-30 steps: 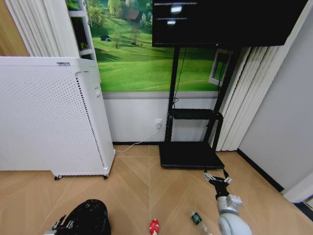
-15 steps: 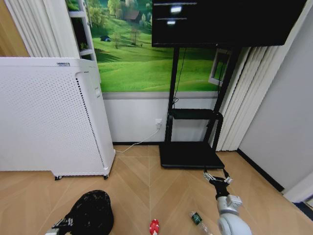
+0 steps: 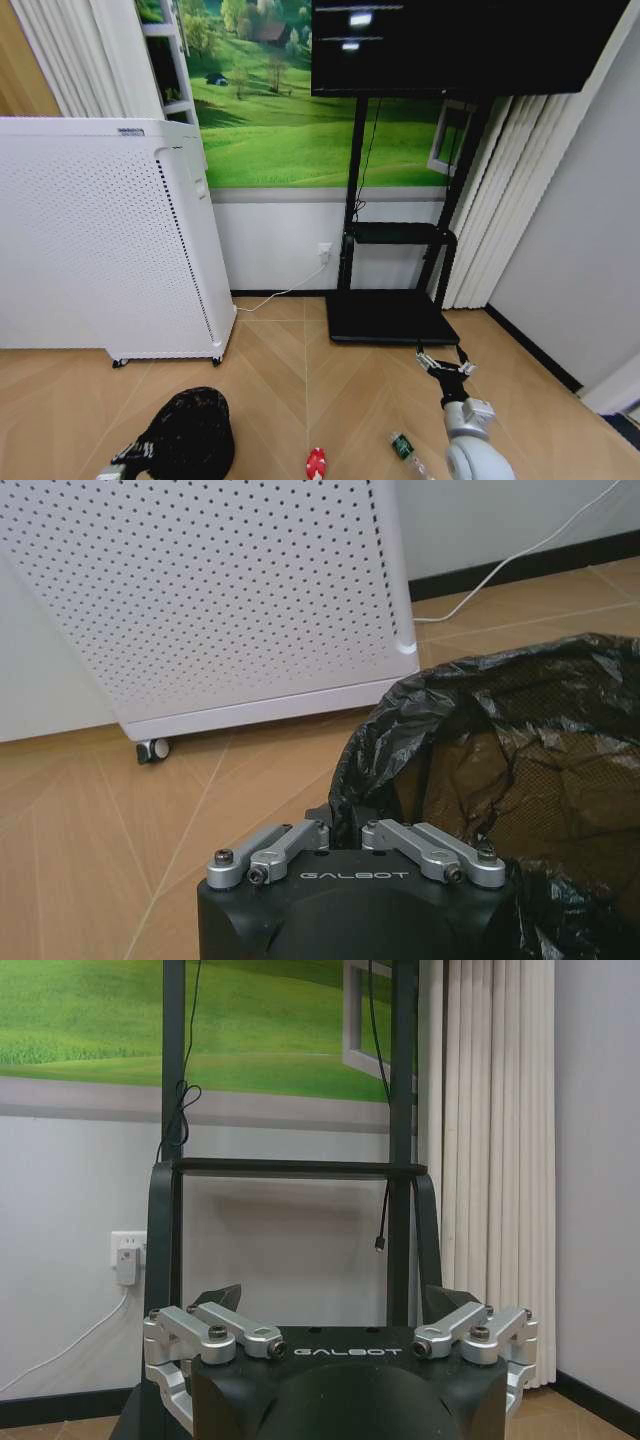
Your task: Pick up the trash bin and place the garbage on the floor into it.
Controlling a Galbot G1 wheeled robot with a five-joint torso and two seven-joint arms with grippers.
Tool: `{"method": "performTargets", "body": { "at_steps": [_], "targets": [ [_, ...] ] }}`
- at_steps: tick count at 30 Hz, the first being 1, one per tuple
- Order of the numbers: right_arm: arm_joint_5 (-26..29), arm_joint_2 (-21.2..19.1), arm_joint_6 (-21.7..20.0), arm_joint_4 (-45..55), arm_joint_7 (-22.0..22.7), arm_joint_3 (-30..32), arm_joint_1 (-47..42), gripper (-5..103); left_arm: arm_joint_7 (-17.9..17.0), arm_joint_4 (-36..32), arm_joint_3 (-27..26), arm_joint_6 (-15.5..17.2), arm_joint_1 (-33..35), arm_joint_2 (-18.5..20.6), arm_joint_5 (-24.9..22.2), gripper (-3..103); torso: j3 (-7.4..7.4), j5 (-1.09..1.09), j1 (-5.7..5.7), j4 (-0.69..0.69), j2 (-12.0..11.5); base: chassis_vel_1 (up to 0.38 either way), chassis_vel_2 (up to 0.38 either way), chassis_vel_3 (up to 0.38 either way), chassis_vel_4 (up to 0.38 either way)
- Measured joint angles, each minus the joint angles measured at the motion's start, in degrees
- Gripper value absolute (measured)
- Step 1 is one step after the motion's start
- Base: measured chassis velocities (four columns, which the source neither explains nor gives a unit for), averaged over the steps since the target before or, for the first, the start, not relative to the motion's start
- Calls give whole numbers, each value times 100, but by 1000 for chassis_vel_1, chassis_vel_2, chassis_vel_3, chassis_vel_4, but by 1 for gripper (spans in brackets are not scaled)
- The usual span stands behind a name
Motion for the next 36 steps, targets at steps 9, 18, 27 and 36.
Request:
{"method": "performTargets", "body": {
  "at_steps": [9,18,27,36],
  "targets": [
    [-15,8,59,-36,-55,-10,-5,100,-110,-605,-184,-102,-77,9,96,7,-1,15,0,0,0,0,0,0,0],
    [-14,-2,85,-37,-63,6,-25,100,-99,-581,-68,-179,-27,-105,274,7,-2,12,0,0,0,0,0,0,0],
    [-7,-6,103,-38,-68,16,-22,100,-118,-754,27,-181,-85,-143,289,7,-2,14,0,-2,0,0,0,0,0],
    [-4,-17,112,-45,-91,-15,23,100,-109,-875,381,-247,131,-557,471,7,-2,13,-1,0,1,0,0,0,0]
  ]
}}
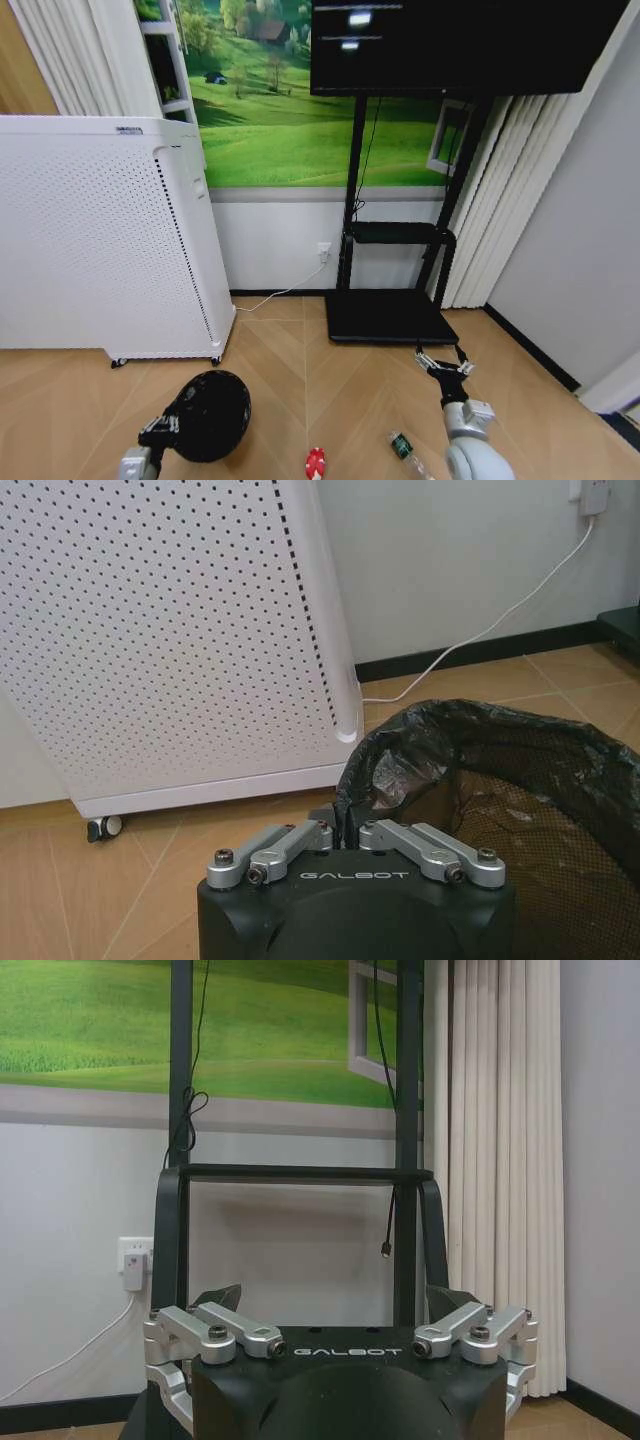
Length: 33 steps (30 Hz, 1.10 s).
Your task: Pick up the trash bin and place the garbage on the floor into it.
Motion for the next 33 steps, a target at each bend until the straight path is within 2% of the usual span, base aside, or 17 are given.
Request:
{"method": "performTargets", "body": {
  "at_steps": [16,17,19,20,23,24,26,28,31,32,33],
  "targets": [
    [0,-8,41,-146,-43,-35,95,100,-20,346,-215,-61,124,69,-220,7,0,0,0,0,0,0,0,0,0],
    [1,-9,48,-160,-50,-35,97,100,-41,368,-218,-47,98,88,-246,3,0,-1,0,0,0,0,0,0,0],
    [0,-10,52,-172,-54,-37,101,100,-86,390,-224,-30,48,111,-272,14,0,-2,0,0,0,0,0,0,0],
    [0,-10,52,-172,-54,-37,101,100,-86,390,-224,-30,48,111,-272,14,0,-2,0,0,0,0,0,0,0],
    [1,-12,54,-186,-60,-39,112,100,-166,431,-240,38,-68,169,-364,30,0,-1,0,0,0,0,0,0,0],
    [1,-12,54,-186,-60,-39,112,100,-166,431,-240,38,-68,169,-364,30,0,-1,0,0,0,0,0,0,0],
    [0,-14,54,-195,-62,-39,113,100,-204,470,-269,62,-135,215,-416,40,0,-1,0,0,0,0,0,0,0],
    [0,-14,54,-197,-63,-39,113,100,-212,482,-278,65,-149,230,-431,40,0,-1,0,0,0,0,0,0,0],
    [0,-12,55,-202,-67,-40,110,100,-226,539,-298,72,-178,274,-465,57,0,-1,0,0,0,0,0,0,0],
    [0,-12,55,-202,-67,-40,110,100,-226,539,-298,72,-178,274,-465,57,0,-1,0,0,0,0,0,0,0],
    [-1,-10,55,-202,-67,-42,108,100,-226,551,-304,73,-174,279,-473,62,0,-1,0,0,0,0,0,0,0]
  ]
}}
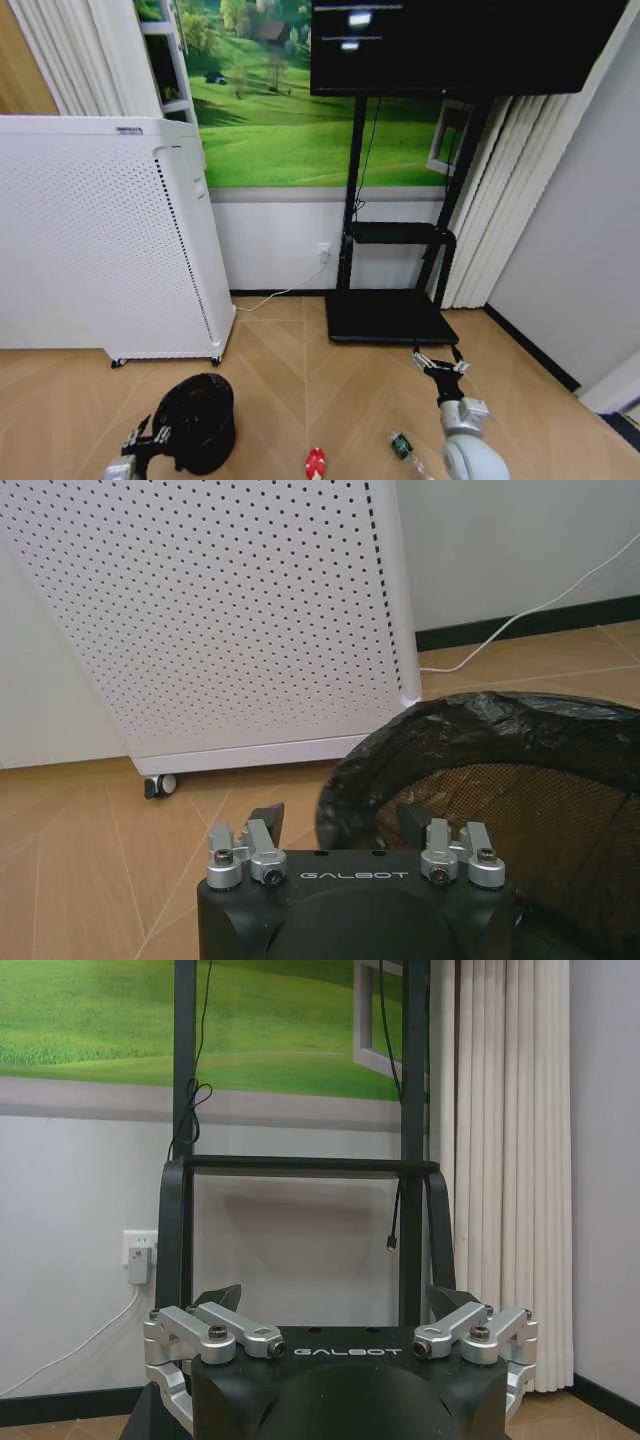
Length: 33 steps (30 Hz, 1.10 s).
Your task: Pick up the trash bin and place the garbage on the floor into it.
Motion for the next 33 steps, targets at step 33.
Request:
{"method": "performTargets", "body": {
  "at_steps": [33],
  "targets": [
    [-70,69,102,17,-84,2,-147,100,266,1020,203,165,-751,147,-112,98,-1,6,0,1,1,0,0,0,0]
  ]
}}
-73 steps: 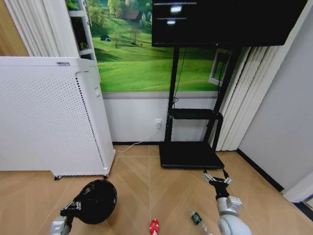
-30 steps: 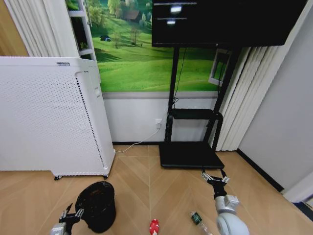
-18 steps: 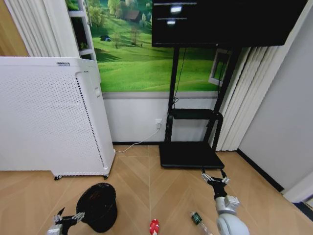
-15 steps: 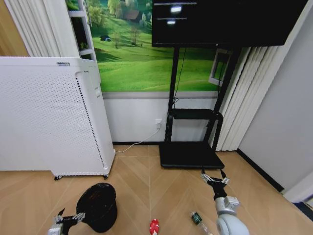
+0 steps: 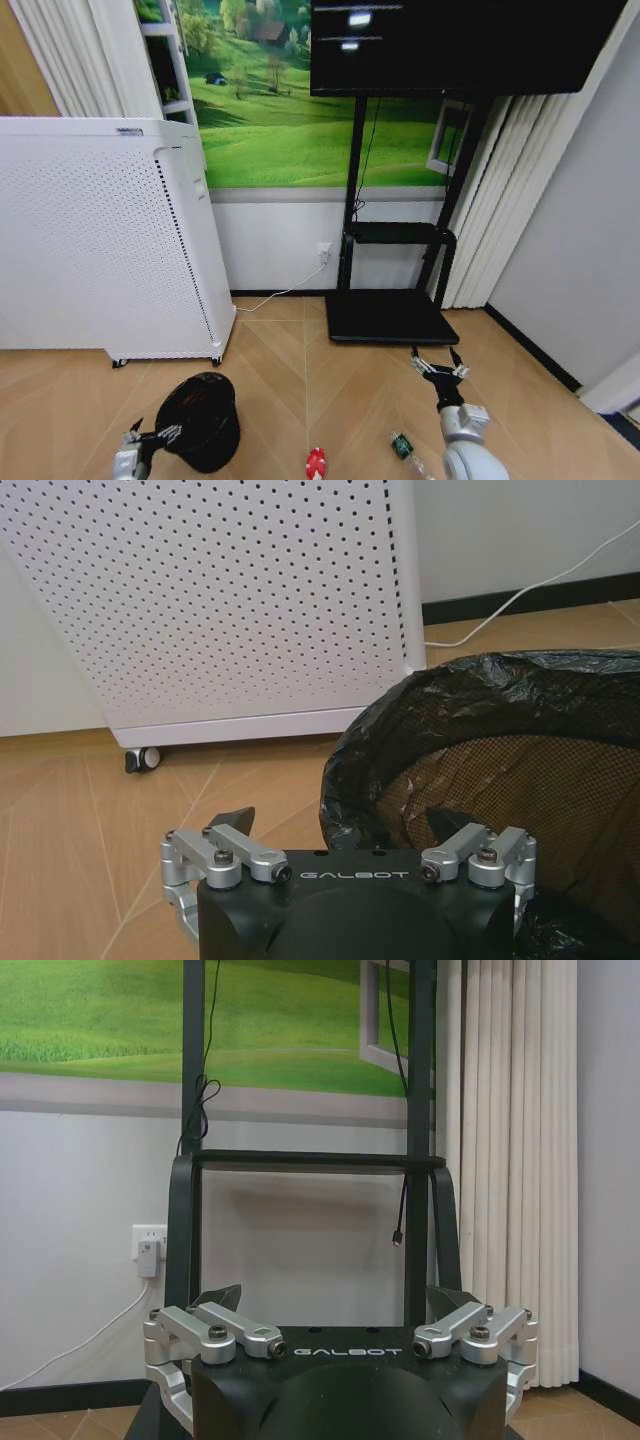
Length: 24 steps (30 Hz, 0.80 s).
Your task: Pick up the trash bin and place the garbage on the floor into it.
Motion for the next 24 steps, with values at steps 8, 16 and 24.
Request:
{"method": "performTargets", "body": {
  "at_steps": [8,16,24],
  "targets": [
    [4,3,6,-27,-3,-29,44,100,139,25,-8,-78,1,-25,34,66,0,-2,0,0,0,0,0,0,0],
    [18,-13,14,-56,-3,-29,88,100,140,20,9,-93,-1,-42,69,38,1,-3,0,-1,0,0,0,0,0],
    [24,-21,19,-72,-3,-38,140,100,179,47,95,-114,26,-126,170,19,2,-8,1,-2,-2,0,0,0,0]
  ]
}}
